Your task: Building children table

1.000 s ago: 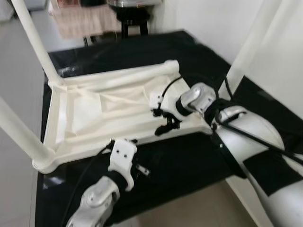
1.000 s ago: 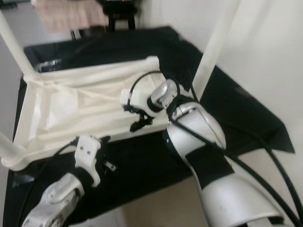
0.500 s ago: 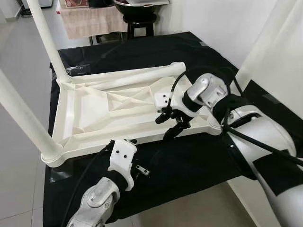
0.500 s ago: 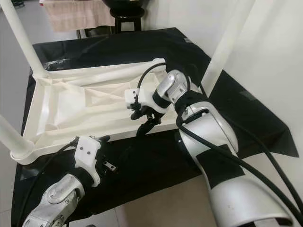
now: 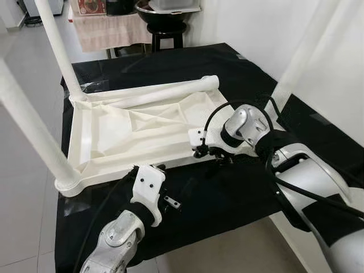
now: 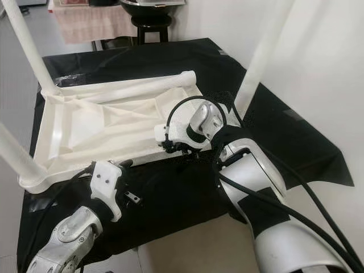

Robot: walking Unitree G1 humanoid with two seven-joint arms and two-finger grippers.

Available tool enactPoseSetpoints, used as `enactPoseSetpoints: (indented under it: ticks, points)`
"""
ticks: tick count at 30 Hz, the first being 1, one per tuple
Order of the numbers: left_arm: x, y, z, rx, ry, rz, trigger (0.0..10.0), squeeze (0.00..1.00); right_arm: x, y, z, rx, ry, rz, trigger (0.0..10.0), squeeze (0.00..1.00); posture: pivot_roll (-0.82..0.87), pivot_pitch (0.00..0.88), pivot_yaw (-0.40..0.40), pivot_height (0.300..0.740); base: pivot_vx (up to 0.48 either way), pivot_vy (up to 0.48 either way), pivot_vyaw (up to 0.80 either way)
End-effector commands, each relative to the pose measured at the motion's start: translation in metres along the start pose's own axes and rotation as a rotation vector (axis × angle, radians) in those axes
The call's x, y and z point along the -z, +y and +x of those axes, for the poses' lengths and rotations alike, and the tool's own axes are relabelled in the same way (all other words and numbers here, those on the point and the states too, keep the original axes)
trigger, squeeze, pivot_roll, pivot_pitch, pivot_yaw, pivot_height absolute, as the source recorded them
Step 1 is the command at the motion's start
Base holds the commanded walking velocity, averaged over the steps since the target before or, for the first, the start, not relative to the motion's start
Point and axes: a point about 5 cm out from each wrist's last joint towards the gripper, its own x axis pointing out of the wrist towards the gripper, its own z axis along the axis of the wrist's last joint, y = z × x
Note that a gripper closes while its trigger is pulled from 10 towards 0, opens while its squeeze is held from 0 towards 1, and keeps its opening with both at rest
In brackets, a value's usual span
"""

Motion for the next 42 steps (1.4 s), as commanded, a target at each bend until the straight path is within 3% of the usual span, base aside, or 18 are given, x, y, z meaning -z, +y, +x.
enactPoseSetpoints:
  ticks: [1,7,10,13,18,22,29,30,31,32,42]
  points:
    - [0.005,0.0,-0.001,-0.006,0.022,0.007,10.0,0.0,0.003,-0.001,0.001,0.038,0.015,0.02,10.0,0.0,-0.05,0.06,-0.071,0.74,0.0,0.0,0.0]
    - [0.006,0.0,-0.002,-0.008,0.021,0.01,10.0,0.0,0.0,-0.003,-0.006,0.036,-0.01,0.003,10.0,0.0,-0.05,0.057,-0.071,0.74,0.0,0.0,0.0]
    - [0.006,0.0,-0.002,-0.005,0.021,0.011,10.0,0.0,-0.015,-0.01,-0.023,0.031,-0.125,-0.021,10.0,0.0,-0.05,0.053,-0.073,0.74,0.0,0.0,0.0]
    - [0.006,0.0,-0.001,-0.004,0.021,0.011,10.0,0.0,-0.018,-0.012,-0.027,0.047,-0.128,-0.028,10.0,0.0,-0.05,0.052,-0.073,0.74,0.0,0.0,0.0]
    - [0.006,-0.001,-0.001,-0.001,0.022,0.01,10.0,0.0,-0.011,-0.01,-0.016,0.088,-0.008,-0.057,10.0,0.0,-0.05,0.051,-0.073,0.74,0.0,0.0,0.0]
    - [0.006,-0.001,0.0,0.0,0.02,0.008,10.0,0.0,-0.009,-0.005,0.006,0.115,0.088,-0.038,10.0,0.0,-0.05,0.058,-0.074,0.74,0.0,0.0,0.0]
    - [0.006,-0.002,-0.001,-0.003,0.02,0.006,10.0,0.0,-0.01,-0.003,0.015,0.144,0.145,-0.032,10.0,0.0,-0.05,0.063,-0.078,0.74,0.0,0.0,0.0]
    - [0.006,-0.002,-0.002,-0.005,0.02,0.005,10.0,0.0,-0.01,-0.001,0.018,0.14,0.164,-0.037,7.3,0.0,-0.05,0.065,-0.081,0.74,0.0,0.0,0.0]
    - [0.006,-0.002,-0.002,-0.005,0.02,0.005,10.0,0.0,-0.01,-0.001,0.018,0.14,0.164,-0.037,7.3,0.0,-0.05,0.065,-0.081,0.74,0.0,0.0,0.0]
    - [0.006,-0.002,-0.002,-0.011,0.02,0.004,10.0,0.0,-0.009,0.0,0.022,0.137,0.185,-0.041,0.0,0.0,-0.04,0.068,-0.086,0.74,0.0,0.0,0.0]
    - [0.006,-0.001,-0.002,-0.017,0.018,0.005,10.0,0.0,-0.006,-0.001,0.022,0.16,0.203,-0.032,0.0,0.0,-0.05,0.065,-0.09,0.74,0.0,0.0,0.0]
